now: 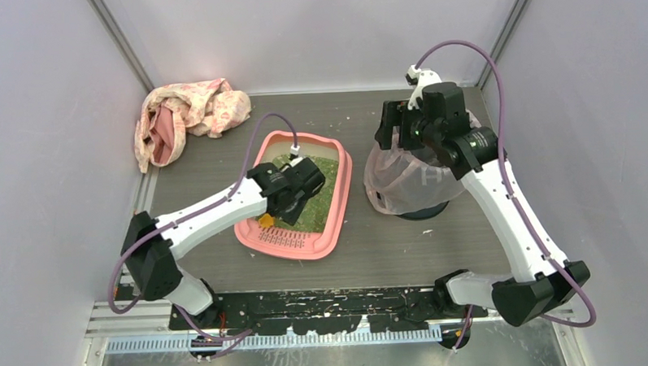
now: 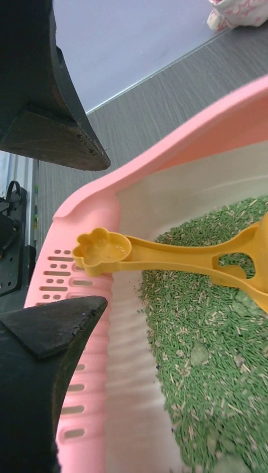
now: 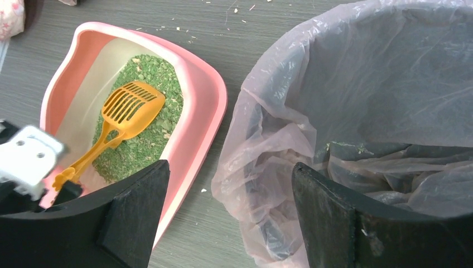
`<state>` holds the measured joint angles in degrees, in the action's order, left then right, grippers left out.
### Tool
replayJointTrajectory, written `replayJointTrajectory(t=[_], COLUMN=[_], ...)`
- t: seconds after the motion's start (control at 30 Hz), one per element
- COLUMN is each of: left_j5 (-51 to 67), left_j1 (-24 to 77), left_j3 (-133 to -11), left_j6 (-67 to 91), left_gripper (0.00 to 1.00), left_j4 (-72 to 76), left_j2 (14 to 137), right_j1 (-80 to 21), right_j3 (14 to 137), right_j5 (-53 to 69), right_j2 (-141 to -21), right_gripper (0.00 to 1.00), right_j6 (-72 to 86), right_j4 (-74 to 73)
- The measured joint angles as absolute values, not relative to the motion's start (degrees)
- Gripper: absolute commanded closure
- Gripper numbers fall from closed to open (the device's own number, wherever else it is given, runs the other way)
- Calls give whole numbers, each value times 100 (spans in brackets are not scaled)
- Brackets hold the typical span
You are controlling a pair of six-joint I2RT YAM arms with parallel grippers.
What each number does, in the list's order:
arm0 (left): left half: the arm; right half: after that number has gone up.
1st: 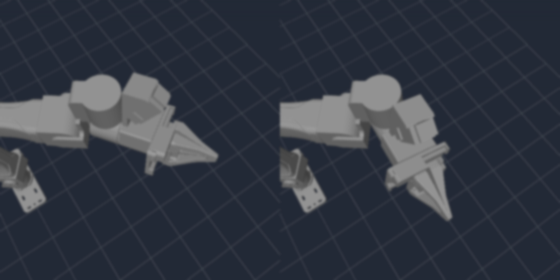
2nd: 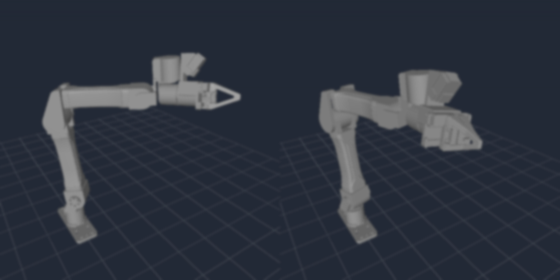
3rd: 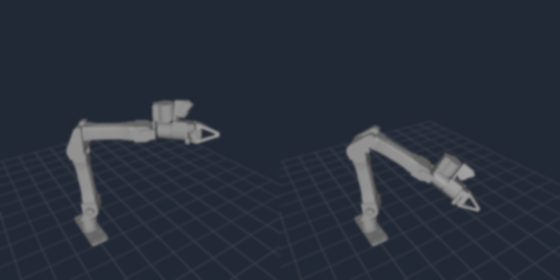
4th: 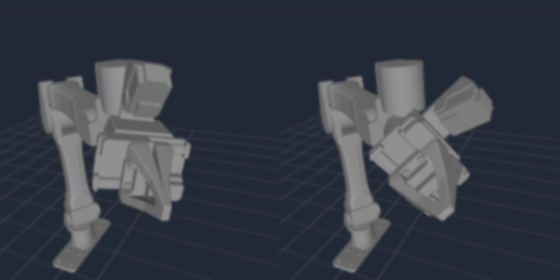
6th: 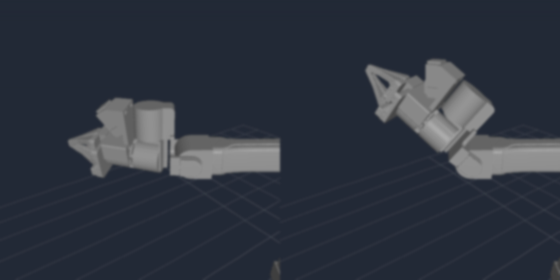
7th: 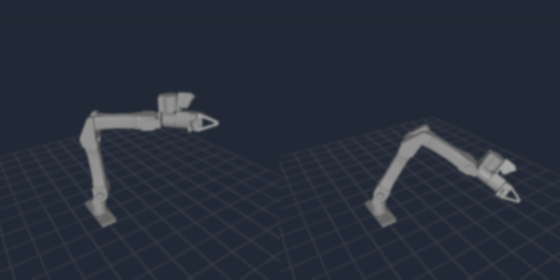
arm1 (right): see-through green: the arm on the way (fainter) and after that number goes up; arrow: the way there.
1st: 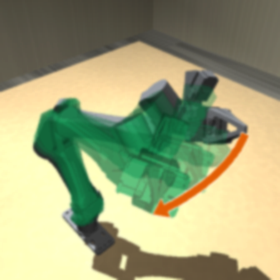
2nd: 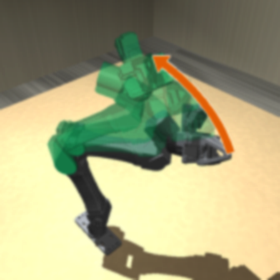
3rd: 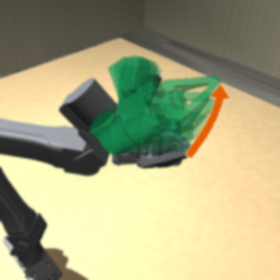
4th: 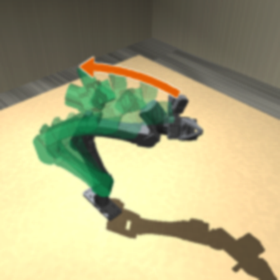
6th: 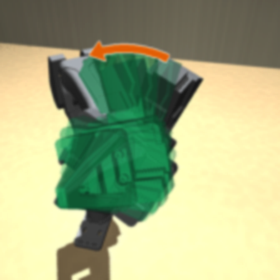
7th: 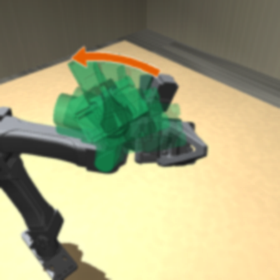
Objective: Clean the litter box
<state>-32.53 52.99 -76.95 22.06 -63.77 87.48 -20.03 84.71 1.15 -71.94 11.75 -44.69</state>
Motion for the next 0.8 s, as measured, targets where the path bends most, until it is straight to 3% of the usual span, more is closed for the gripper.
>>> replayJointTrajectory(t=[0.67,0.8], left_j5=[-3271,-3339], left_j1=[5299,5299], left_j3=[-7153,-7109], left_j6=[2193,2178], left_gripper=[36,44], left_j4=[-5627,-5636], left_j2=[9638,9668], right_j1=[-2003,-2003], right_j3=[8211,8138], right_j5=[95,95], right_j2=[-6873,-6873], right_gripper=[15,15], right_j6=[1201,1201], right_j4=[-4504,-4504])
